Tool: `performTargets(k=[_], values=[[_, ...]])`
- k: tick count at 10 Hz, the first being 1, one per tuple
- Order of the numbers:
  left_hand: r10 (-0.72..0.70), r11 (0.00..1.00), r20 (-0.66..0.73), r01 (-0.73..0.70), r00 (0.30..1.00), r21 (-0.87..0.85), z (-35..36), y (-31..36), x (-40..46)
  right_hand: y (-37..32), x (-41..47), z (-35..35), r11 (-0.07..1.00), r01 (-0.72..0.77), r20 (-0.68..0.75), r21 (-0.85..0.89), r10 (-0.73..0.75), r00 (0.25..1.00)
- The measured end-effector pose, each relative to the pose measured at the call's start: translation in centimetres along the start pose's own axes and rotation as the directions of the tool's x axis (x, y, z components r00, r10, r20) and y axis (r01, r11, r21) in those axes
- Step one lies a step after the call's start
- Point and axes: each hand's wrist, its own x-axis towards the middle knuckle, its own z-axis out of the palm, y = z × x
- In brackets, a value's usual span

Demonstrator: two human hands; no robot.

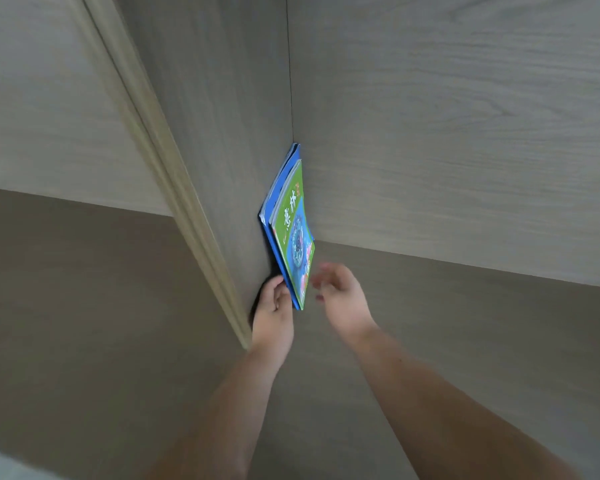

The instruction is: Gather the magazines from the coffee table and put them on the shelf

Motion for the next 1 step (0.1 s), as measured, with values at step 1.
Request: performTargets(k=[1], values=[[-0.007,1.0,0.043,0.008,0.999,-0.02,-0.97,1.02,-1.1,-2.2,-1.83,-1.18,0.995,0.082,-0.037,0.06,-0.08,0.996]])
